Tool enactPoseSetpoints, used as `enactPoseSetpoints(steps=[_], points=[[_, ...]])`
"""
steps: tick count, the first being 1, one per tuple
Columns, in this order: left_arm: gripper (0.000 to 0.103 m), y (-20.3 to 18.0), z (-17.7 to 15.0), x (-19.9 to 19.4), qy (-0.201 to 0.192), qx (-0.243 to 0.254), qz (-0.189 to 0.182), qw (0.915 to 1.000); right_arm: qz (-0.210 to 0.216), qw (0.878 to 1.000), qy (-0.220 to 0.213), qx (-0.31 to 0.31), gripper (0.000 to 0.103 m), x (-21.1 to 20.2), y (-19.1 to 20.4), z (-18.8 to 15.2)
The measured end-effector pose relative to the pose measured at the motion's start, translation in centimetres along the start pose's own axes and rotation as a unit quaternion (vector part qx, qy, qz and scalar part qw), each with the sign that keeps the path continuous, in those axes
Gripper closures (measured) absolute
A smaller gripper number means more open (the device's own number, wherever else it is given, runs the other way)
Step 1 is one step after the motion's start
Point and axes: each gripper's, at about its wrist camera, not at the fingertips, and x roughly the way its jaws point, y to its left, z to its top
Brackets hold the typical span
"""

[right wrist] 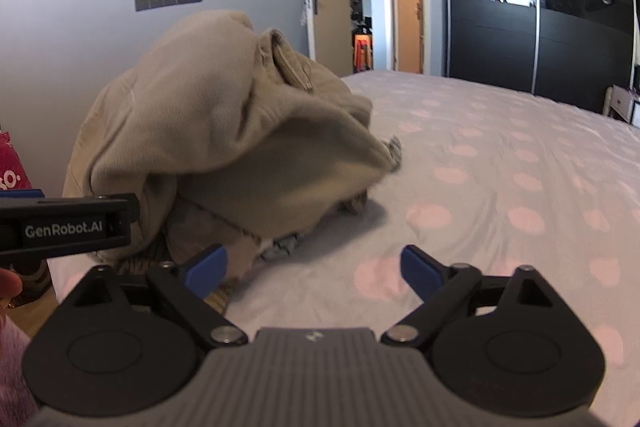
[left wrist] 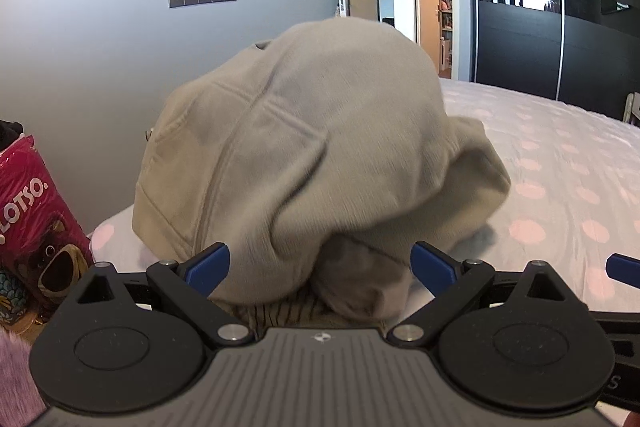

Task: Fold clothes
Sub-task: 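Grasp the beige fleece jacket with the left tool while the right tool grasps it too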

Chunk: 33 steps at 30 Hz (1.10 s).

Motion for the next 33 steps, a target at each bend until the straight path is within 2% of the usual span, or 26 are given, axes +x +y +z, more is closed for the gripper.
enactPoseSetpoints(steps=[4, 8, 13, 16, 18, 22, 24, 26, 27, 29, 32, 33], points=[[0.007, 0.8, 1.4, 1.0, 0.001, 0.01, 0.001, 1.0, 0.023, 1.0, -0.005, -0.009, 0.018, 1.3, 0.4, 2.5], [0.007, 1.4, 1.7, 1.7, 0.008, 0.032, -0.004, 0.9994, 0.051, 0.999, 0.003, 0.014, 0.019, 3.4, 0.3, 4.9], [0.007, 1.0, 0.7, 2.8, 0.018, 0.07, -0.009, 0.9973, 0.046, 0.999, 0.011, 0.013, 0.022, 6.7, -0.1, 7.2], [0.013, 0.6, 0.3, 3.9, 0.032, 0.081, -0.022, 0.9959, 0.032, 0.999, 0.022, -0.022, 0.026, 8.9, -0.3, 7.6], [0.023, 0.3, -0.1, 4.6, 0.039, 0.09, -0.027, 0.9948, 0.022, 0.998, 0.028, -0.049, 0.027, 10.4, -0.4, 7.8], [0.026, -0.1, -0.6, 6.0, 0.039, 0.099, -0.014, 0.9942, 0.009, 0.995, 0.023, -0.098, 0.027, 13.3, -0.9, 8.4], [0.039, 0.0, -0.2, 6.5, 0.04, 0.098, -0.014, 0.9943, 0.011, 0.992, 0.014, -0.127, 0.027, 14.5, -0.6, 9.0], [0.045, 0.0, 0.2, 7.0, 0.04, 0.096, -0.016, 0.9944, 0.016, 0.988, 0.005, -0.153, 0.028, 15.7, -0.3, 9.6], [0.05, 0.1, 0.5, 7.1, 0.041, 0.094, -0.015, 0.9946, 0.018, 0.986, 0.003, -0.167, 0.031, 16.3, 0.0, 9.8], [0.056, 0.1, 0.9, 7.2, 0.042, 0.091, -0.018, 0.9948, 0.024, 0.982, 0.004, -0.187, 0.044, 17.4, 0.3, 10.0], [0.068, 0.4, 1.4, 7.1, 0.049, 0.086, -0.02, 0.9949, 0.026, 0.98, -0.002, -0.197, 0.069, 18.1, 0.7, 10.0], [0.072, 0.5, 1.6, 7.0, 0.05, 0.084, -0.023, 0.9949, 0.022, 0.98, -0.001, -0.196, 0.09, 18.1, 0.8, 10.1]])
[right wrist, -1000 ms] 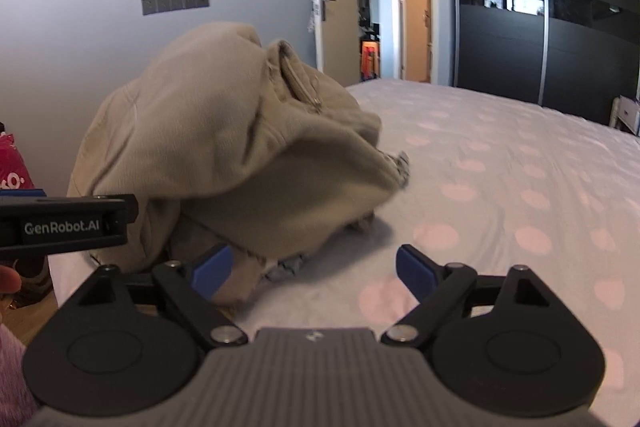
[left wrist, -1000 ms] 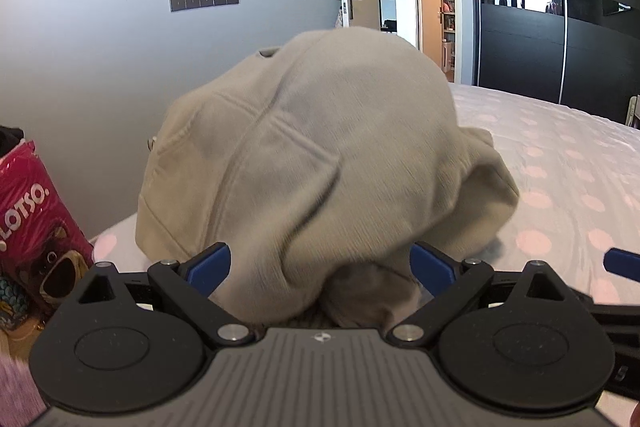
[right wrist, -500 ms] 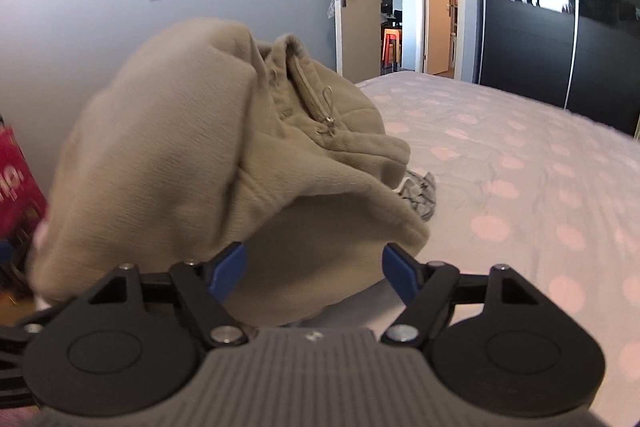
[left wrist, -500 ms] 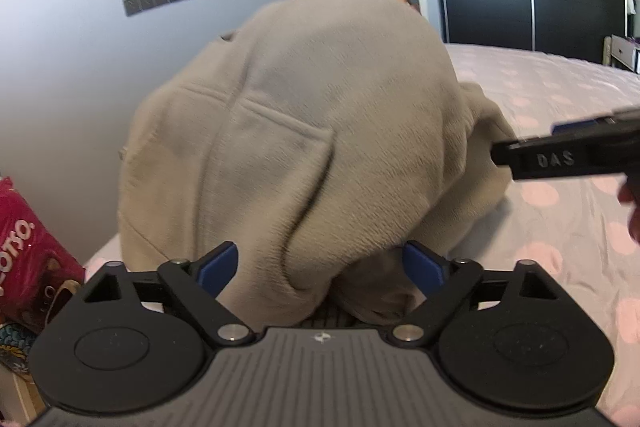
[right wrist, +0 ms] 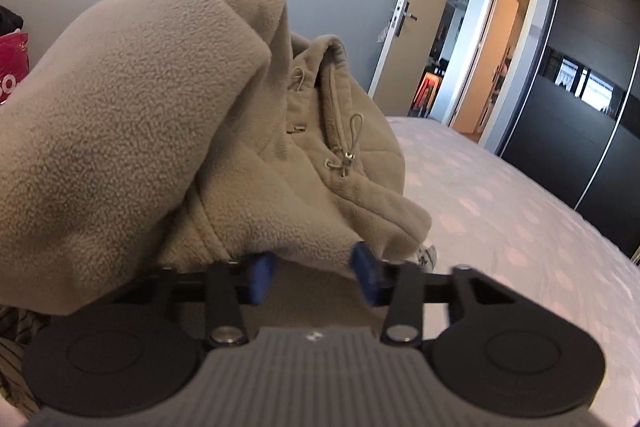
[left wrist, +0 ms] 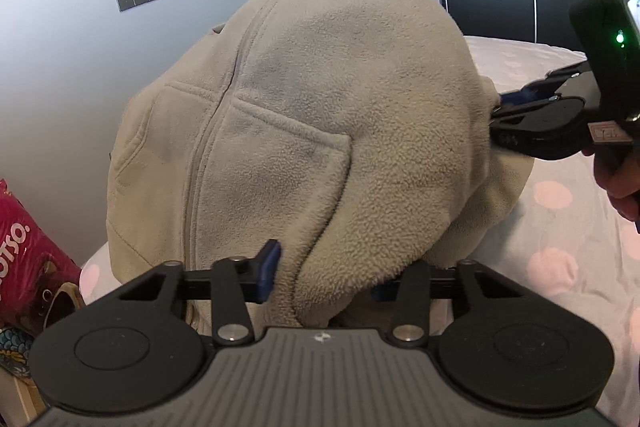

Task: Fold clothes
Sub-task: 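Grasp the beige fleece jacket with the left tool while the right tool grasps it too, then lift the jacket with both tools and swing it out over the bed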

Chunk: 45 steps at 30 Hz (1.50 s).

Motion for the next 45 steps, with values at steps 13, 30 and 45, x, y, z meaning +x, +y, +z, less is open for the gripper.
enactPoseSetpoints(steps=[13, 30, 45], points=[[0.095, -2.7, 5.7, -10.2, -0.129, 0.046, -0.066, 0.9883, -0.147, 0.982, -0.089, 0.081, 0.094, -9.7, -6.5, 4.0], [0.096, -16.8, 8.1, -19.5, -0.157, 0.137, -0.278, 0.9377, -0.425, 0.895, -0.062, 0.12, 0.096, -33.5, -26.5, -3.9], [0.059, -16.3, 6.5, -4.6, -0.017, 0.067, -0.269, 0.9606, -0.46, 0.827, 0.193, 0.261, 0.065, -37.9, -34.1, -26.4]])
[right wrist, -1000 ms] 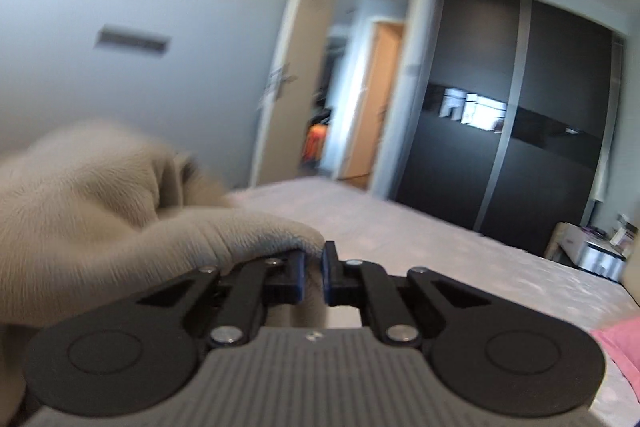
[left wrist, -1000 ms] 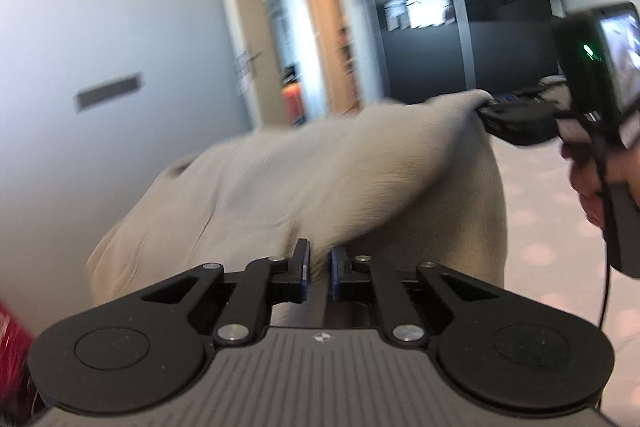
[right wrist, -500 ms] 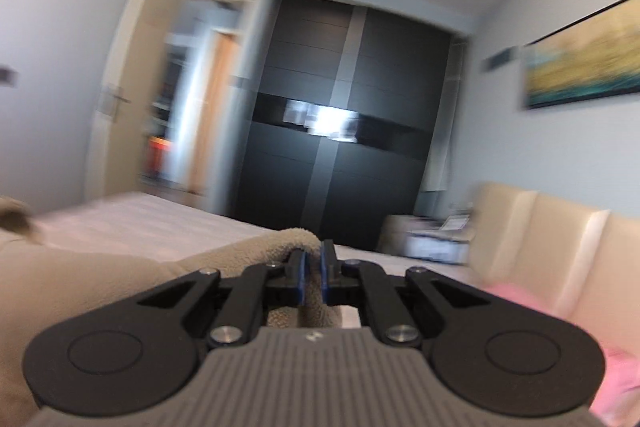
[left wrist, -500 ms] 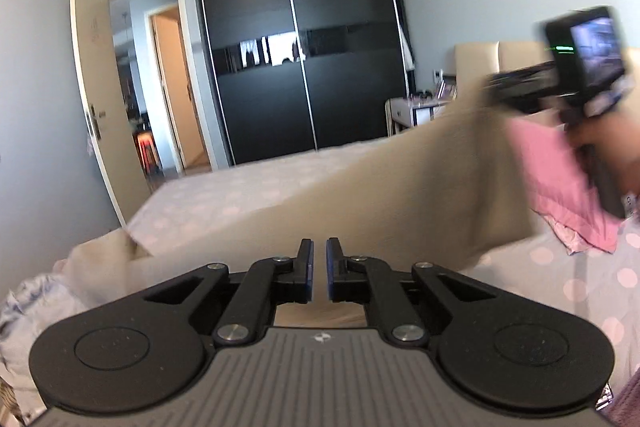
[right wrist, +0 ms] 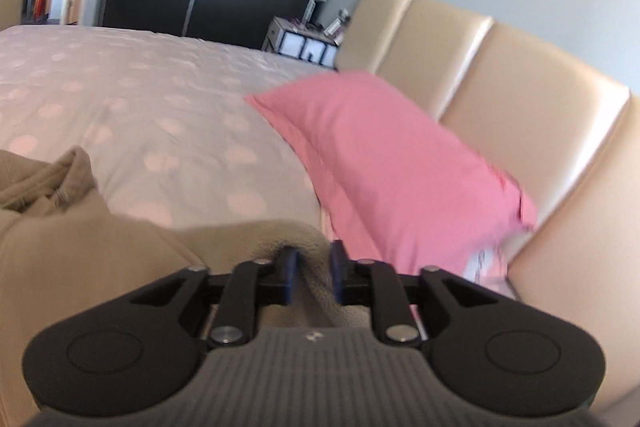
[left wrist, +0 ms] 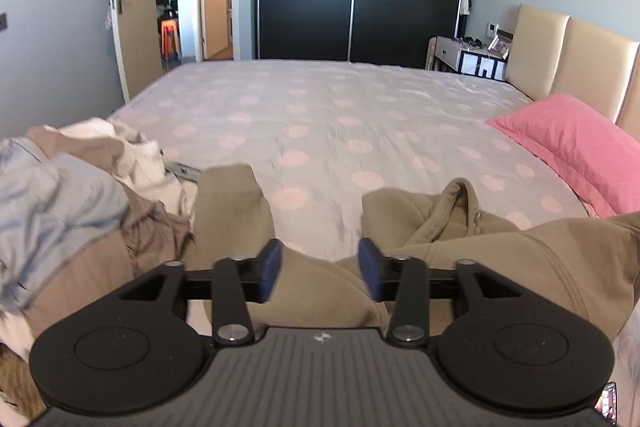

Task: Fold clothes
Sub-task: 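Lift the jacket with both tools and swing it out over the bed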

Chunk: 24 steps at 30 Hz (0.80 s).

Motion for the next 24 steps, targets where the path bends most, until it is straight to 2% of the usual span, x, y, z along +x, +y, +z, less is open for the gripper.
enactPoseSetpoints(steps=[4, 7, 9, 13, 17, 24], points=[[0.058, -1.4, -2.2, 1.2, 0.023, 0.009, -0.022, 0.9995, 0.017, 0.999, -0.001, 0.039, 0.048, -0.8, -1.4, -3.9], [0.055, -2.0, -4.2, 1.9, 0.042, 0.016, -0.038, 0.9983, 0.037, 0.997, -0.003, 0.072, 0.048, -0.4, -3.2, -6.6], [0.049, -2.4, -5.6, 2.3, 0.053, 0.021, -0.048, 0.9972, 0.064, 0.994, 0.002, 0.084, 0.047, -0.3, -3.1, -7.3], [0.047, -2.8, -7.6, 3.2, 0.071, 0.014, -0.055, 0.9959, 0.118, 0.987, -0.02, 0.108, 0.028, -0.6, -2.3, -7.8], [0.045, -2.5, -8.6, 4.7, 0.075, -0.006, -0.056, 0.9956, 0.162, 0.976, 0.003, 0.147, 0.027, 0.8, -1.3, -7.6], [0.045, -2.7, -10.1, 8.0, 0.097, -0.015, -0.071, 0.9926, 0.16, 0.971, 0.034, 0.176, 0.027, 3.5, -0.2, -8.3]])
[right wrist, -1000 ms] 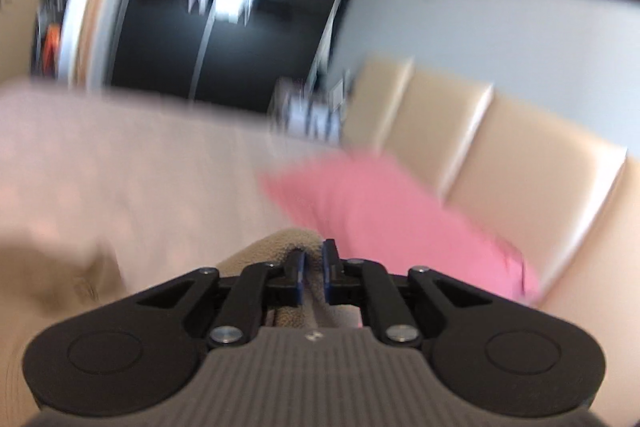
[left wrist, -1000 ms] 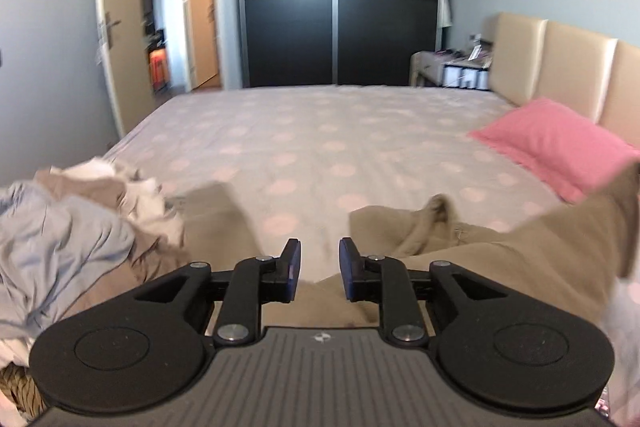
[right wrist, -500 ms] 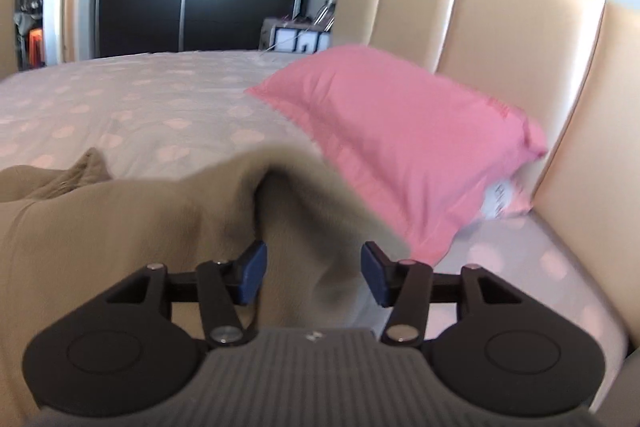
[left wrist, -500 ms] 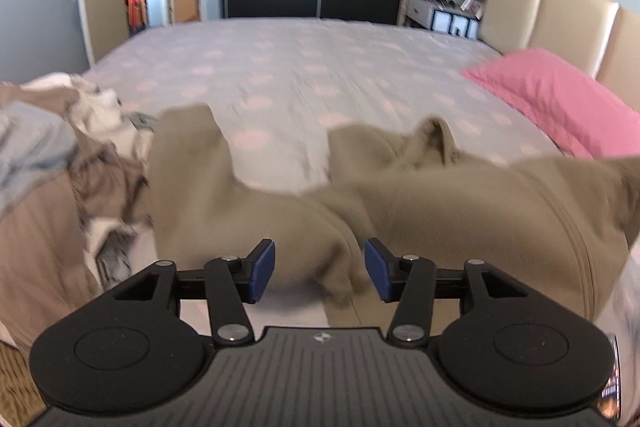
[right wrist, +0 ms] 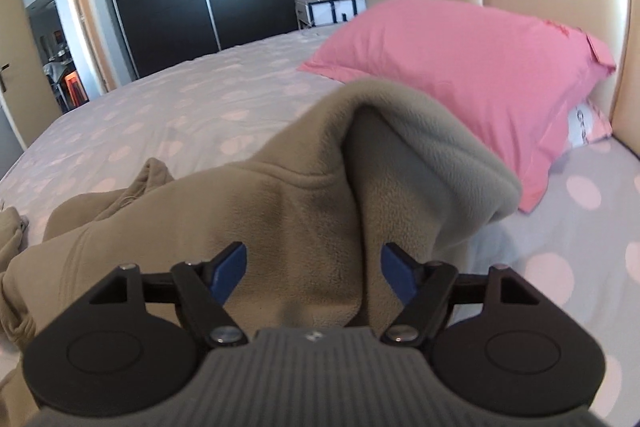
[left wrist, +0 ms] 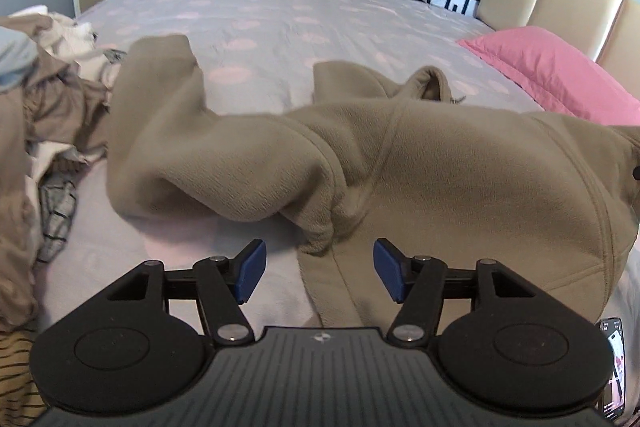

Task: Fold clothes
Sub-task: 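Lift the jacket with both tools and swing it out over the bed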

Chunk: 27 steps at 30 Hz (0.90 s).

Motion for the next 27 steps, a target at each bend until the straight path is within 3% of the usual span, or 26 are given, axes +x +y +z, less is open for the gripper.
enactPoseSetpoints(steps=[4, 7, 11, 14, 16, 18, 21, 27], points=[[0.046, 0.3, -0.4, 2.8, 0.022, -0.012, 0.001, 0.9997, 0.003, 1.0, 0.008, -0.013, 0.028, 1.1, 0.6, -0.5], [0.047, 0.8, -0.6, 4.9, 0.031, -0.017, 0.012, 0.9993, 0.005, 1.0, 0.013, -0.026, 0.039, 1.8, 1.1, -0.8], [0.053, 1.0, 0.2, 7.0, 0.038, -0.009, 0.007, 0.9992, -0.002, 0.999, 0.013, -0.038, 0.044, 2.7, 1.2, -0.9], [0.066, 0.4, 0.9, 8.2, 0.04, 0.012, 0.01, 0.9991, -0.003, 0.999, 0.014, -0.044, 0.055, 3.2, 1.0, -0.8], [0.072, 0.0, 1.3, 8.9, 0.039, 0.02, 0.01, 0.999, -0.008, 0.999, 0.015, -0.05, 0.072, 3.3, 1.0, -0.8], [0.077, -0.2, 1.5, 9.3, 0.039, 0.022, 0.011, 0.9989, -0.008, 0.998, 0.013, -0.054, 0.077, 3.2, 1.2, -0.7], [0.086, -0.7, 1.5, 8.9, 0.023, 0.038, 0.017, 0.9989, -0.013, 0.997, 0.002, -0.071, 0.085, 2.7, 1.7, -0.6], [0.089, -1.8, 2.9, 4.3, -0.057, 0.067, 0.038, 0.9954, -0.022, 0.991, -0.06, -0.118, 0.09, -0.3, 3.4, 0.4]])
